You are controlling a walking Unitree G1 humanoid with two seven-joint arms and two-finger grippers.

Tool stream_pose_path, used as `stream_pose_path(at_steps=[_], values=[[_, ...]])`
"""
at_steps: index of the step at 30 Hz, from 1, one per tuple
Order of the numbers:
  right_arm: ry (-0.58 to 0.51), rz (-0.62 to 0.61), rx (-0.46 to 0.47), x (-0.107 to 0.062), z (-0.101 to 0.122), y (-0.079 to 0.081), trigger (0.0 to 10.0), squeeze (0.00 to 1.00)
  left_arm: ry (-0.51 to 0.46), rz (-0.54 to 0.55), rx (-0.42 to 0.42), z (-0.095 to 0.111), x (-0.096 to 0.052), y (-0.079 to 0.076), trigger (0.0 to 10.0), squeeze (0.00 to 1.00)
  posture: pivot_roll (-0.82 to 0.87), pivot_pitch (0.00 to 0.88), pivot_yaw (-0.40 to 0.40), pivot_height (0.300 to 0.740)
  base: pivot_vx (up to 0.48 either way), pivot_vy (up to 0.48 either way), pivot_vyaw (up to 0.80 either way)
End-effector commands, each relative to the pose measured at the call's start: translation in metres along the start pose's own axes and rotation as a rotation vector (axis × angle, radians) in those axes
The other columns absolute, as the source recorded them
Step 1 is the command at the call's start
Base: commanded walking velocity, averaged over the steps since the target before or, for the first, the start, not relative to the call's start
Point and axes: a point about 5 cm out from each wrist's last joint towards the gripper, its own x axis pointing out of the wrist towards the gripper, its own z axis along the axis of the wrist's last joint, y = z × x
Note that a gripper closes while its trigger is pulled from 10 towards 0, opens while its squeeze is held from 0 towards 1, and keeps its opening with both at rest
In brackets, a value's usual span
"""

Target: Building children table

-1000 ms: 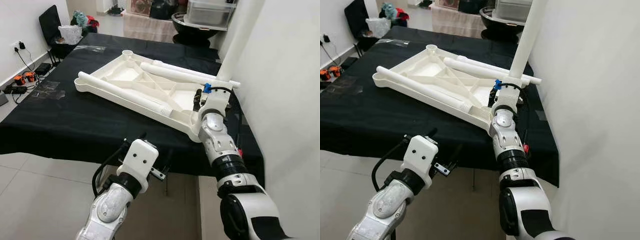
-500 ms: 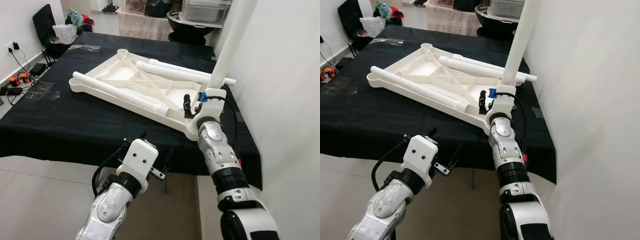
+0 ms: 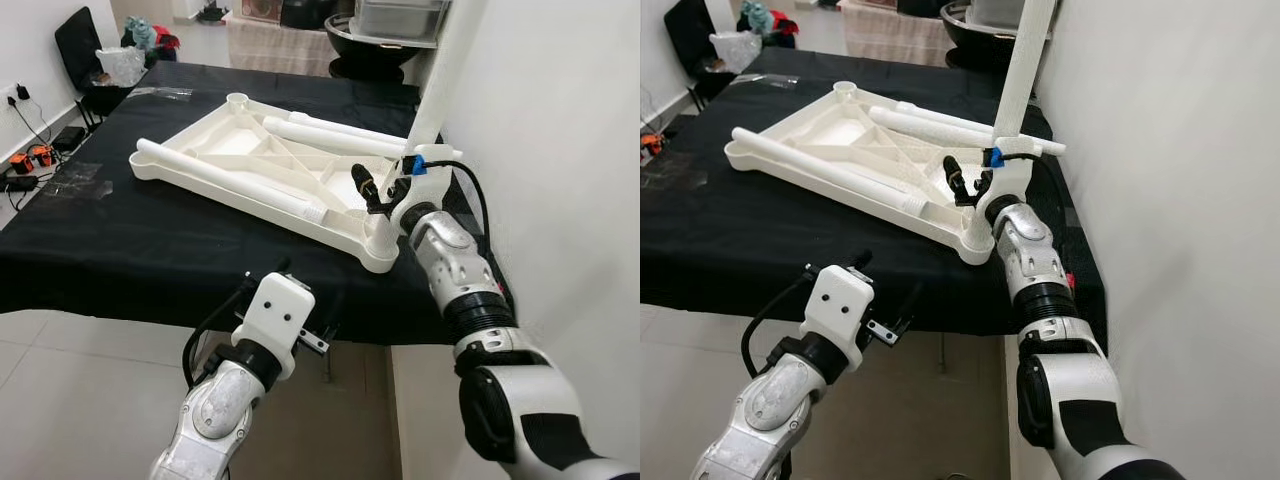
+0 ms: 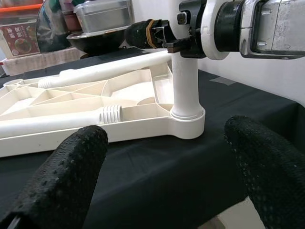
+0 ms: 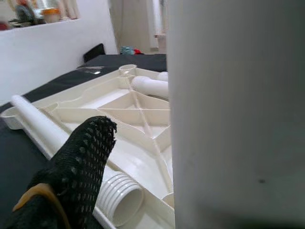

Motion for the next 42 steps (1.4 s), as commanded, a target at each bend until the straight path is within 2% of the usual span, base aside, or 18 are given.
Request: stream_pose_path(at_steps=[1, 4, 8, 10, 17, 22, 23, 25, 26, 27, 30, 33, 35, 36, 37, 39, 41, 42], values=[[0.017, 0.157, 0.02, 0.004, 0.003, 0.012, 10.0, 0.0, 0.007, -0.005, 0.009, -0.001, 0.0, -0.001, 10.0, 0.0, 0.08, 0.048, -0.114, 0.74, 0.0, 0.0, 0.0], [0.053, 0.378, 0.024, 0.003, 0.002, 0.019, 10.0, 0.0, 0.006, -0.003, 0.01, -0.001, 0.0, -0.001, 10.0, 0.0, 0.09, 0.047, -0.117, 0.74, 0.0, 0.0, 0.0], [0.065, 0.469, 0.023, 0.002, 0.003, 0.021, 10.0, 0.0, 0.006, -0.002, 0.011, -0.001, 0.0, -0.001, 10.0, 0.0, 0.09, 0.045, -0.118, 0.74, 0.0, 0.0, 0.0], [0.085, 0.604, 0.003, 0.0, 0.005, 0.027, 10.0, 0.0, 0.006, 0.001, 0.013, -0.001, 0.0, -0.001, 10.0, 0.0, 0.09, 0.044, -0.12, 0.74, 0.0, 0.0, 0.0], [0.086, 0.696, -0.014, -0.001, 0.006, 0.033, 10.0, 0.0, 0.005, 0.001, 0.012, -0.001, 0.0, -0.001, 10.0, 0.0, 0.09, 0.041, -0.122, 0.74, 0.0, 0.0, 0.0], [0.055, 0.745, 0.025, 0.001, 0.011, 0.039, 10.0, 0.0, 0.006, 0.003, 0.011, -0.001, 0.0, -0.001, 10.0, 0.0, 0.09, 0.044, -0.123, 0.74, 0.0, 0.0, 0.0], [0.049, 0.746, 0.034, 0.002, 0.012, 0.04, 3.8, 0.0, 0.006, 0.003, 0.011, -0.001, 0.0, -0.001, 10.0, 0.0, 0.09, 0.044, -0.123, 0.74, 0.0, 0.0, 0.0], [0.045, 0.748, 0.039, 0.003, 0.012, 0.041, 3.8, 0.0, 0.006, 0.003, 0.011, -0.001, 0.0, -0.001, 10.0, 0.0, 0.09, 0.044, -0.123, 0.74, 0.0, 0.0, 0.0], [0.032, 0.746, 0.045, 0.003, 0.013, 0.043, 0.0, 0.0, 0.006, 0.004, 0.012, -0.001, 0.0, -0.001, 10.0, 0.0, 0.1, 0.051, -0.126, 0.74, 0.0, 0.0, 0.0], [0.024, 0.749, 0.049, 0.004, 0.014, 0.043, 0.0, 0.0, 0.006, 0.005, 0.012, -0.001, 0.0, -0.001, 10.0, 0.0, 0.1, 0.051, -0.126, 0.74, 0.0, 0.0, 0.0], [0.014, 0.675, 0.047, 0.007, 0.015, 0.041, 0.0, 0.0, 0.005, 0.007, 0.013, -0.001, 0.0, -0.001, 10.0, 0.0, 0.09, 0.052, -0.125, 0.74, 0.0, 0.0, 0.0], [0.012, 0.542, 0.015, 0.011, 0.014, 0.034, 0.0, 0.0, 0.004, 0.008, 0.015, -0.001, 0.0, -0.001, 10.0, 0.0, 0.09, 0.052, -0.124, 0.74, 0.0, 0.0, 0.0], [0.011, 0.516, 0.021, 0.011, 0.013, 0.032, 0.0, 0.0, 0.004, 0.008, 0.015, -0.001, 0.0, -0.001, 10.0, 0.0, 0.09, 0.052, -0.124, 0.74, 0.0, 0.0, 0.0], [0.016, 0.469, 0.012, 0.011, 0.012, 0.028, 0.0, 0.0, 0.004, 0.007, 0.014, -0.001, 0.0, -0.001, 10.0, 0.0, 0.09, 0.053, -0.123, 0.74, 0.0, 0.0, 0.0], [0.038, 0.369, -0.018, 0.011, 0.007, 0.022, 0.0, 0.0, 0.004, 0.007, 0.013, -0.001, 0.0, -0.001, 10.0, 0.0, 0.09, 0.053, -0.123, 0.74, 0.0, 0.0, 0.0], [0.038, 0.369, -0.018, 0.011, 0.007, 0.022, 0.0, 0.0, 0.004, 0.007, 0.013, -0.001, 0.0, -0.001, 10.0, 0.0, 0.09, 0.053, -0.123, 0.74, 0.0, 0.0, 0.0], [0.076, 0.172, -0.074, 0.011, 0.001, 0.009, 0.0, 0.0, 0.004, 0.007, 0.013, 0.0, 0.0, -0.001, 10.0, 0.0, 0.09, 0.056, -0.124, 0.74, 0.0, 0.0, 0.0], [0.091, -0.007, -0.082, 0.009, -0.002, -0.005, 0.0, 0.0, 0.005, 0.009, 0.014, -0.001, 0.0, 0.0, 10.0, 0.0, 0.09, 0.057, -0.122, 0.74, 0.0, 0.0, 0.0]])
